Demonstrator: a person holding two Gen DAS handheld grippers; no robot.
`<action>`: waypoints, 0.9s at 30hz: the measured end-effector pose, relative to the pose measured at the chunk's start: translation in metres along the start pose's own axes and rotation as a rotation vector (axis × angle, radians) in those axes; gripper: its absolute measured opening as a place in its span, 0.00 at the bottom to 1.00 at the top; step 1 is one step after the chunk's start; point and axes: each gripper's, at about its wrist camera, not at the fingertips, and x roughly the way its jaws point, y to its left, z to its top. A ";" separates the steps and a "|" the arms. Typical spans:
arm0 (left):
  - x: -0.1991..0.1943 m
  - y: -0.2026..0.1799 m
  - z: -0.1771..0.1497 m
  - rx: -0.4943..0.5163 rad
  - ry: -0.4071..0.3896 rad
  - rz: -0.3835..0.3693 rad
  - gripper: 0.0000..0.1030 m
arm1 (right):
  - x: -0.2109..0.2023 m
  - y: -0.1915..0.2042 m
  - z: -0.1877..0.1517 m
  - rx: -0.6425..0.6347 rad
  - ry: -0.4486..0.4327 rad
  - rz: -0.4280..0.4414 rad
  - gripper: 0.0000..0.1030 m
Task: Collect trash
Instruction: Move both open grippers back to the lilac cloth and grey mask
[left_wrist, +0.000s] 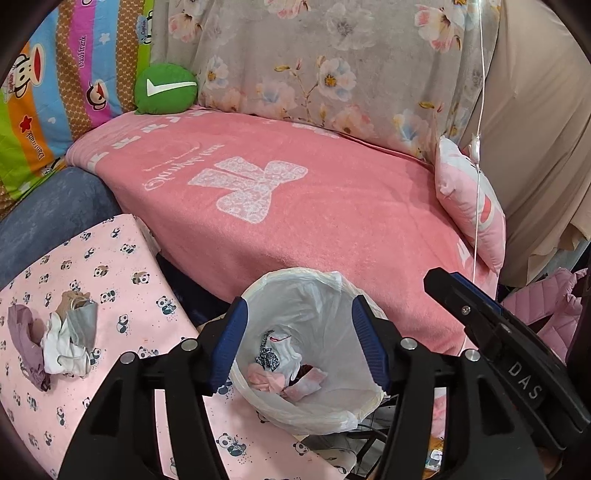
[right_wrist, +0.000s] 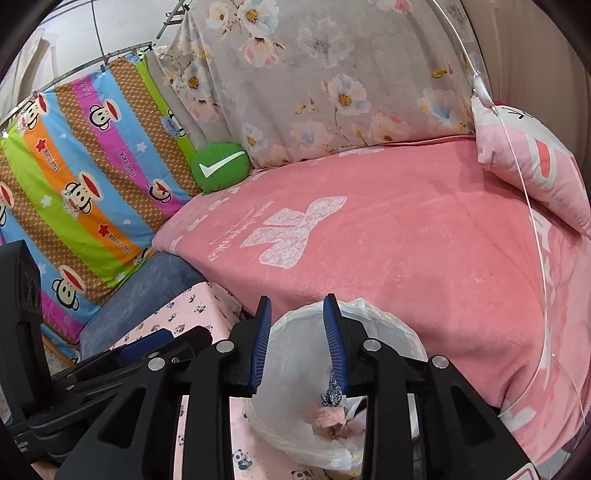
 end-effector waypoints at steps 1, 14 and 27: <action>0.000 0.000 0.001 0.003 -0.002 0.001 0.55 | -0.001 0.000 0.001 0.000 -0.001 0.001 0.33; -0.006 0.012 -0.001 -0.027 -0.015 0.002 0.56 | -0.001 0.003 0.001 -0.007 0.005 -0.001 0.39; -0.020 0.076 -0.027 -0.152 -0.022 0.094 0.68 | 0.017 0.050 -0.022 -0.084 0.076 0.050 0.40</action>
